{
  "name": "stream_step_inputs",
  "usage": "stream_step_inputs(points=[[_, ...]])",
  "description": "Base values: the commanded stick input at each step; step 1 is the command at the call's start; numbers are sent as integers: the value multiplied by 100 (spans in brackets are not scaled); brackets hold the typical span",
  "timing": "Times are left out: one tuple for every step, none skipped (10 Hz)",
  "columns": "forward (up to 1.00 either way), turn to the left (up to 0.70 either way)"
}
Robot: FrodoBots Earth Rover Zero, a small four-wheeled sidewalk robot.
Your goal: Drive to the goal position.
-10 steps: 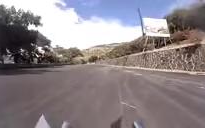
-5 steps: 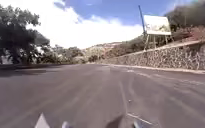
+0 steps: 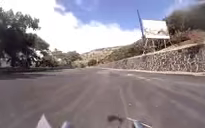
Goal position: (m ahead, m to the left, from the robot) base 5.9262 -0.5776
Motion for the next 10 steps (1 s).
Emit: stream_step_inputs(points=[[70,0],[70,0],[70,0],[70,0],[70,0],[70,0],[70,0],[70,0],[70,0],[70,0]])
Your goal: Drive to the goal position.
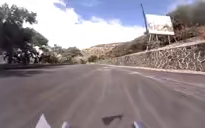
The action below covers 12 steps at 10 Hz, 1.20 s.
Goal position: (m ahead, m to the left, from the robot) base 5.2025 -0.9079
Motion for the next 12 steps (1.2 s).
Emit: stream_step_inputs(points=[[70,0],[70,0],[70,0],[70,0],[70,0],[70,0],[70,0],[70,0],[70,0],[70,0],[70,0],[70,0]])
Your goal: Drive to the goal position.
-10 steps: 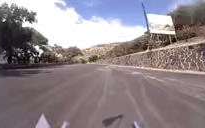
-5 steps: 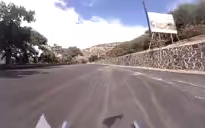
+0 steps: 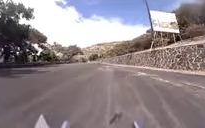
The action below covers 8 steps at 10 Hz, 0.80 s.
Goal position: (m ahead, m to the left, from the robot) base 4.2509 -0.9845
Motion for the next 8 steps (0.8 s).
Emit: stream_step_inputs(points=[[70,0],[70,0],[70,0],[70,0],[70,0],[70,0],[70,0],[70,0]])
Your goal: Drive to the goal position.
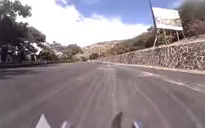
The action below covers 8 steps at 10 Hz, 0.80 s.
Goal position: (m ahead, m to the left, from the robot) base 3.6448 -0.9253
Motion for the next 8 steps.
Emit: stream_step_inputs(points=[[70,0],[70,0],[70,0],[70,0],[70,0],[70,0],[70,0],[70,0]])
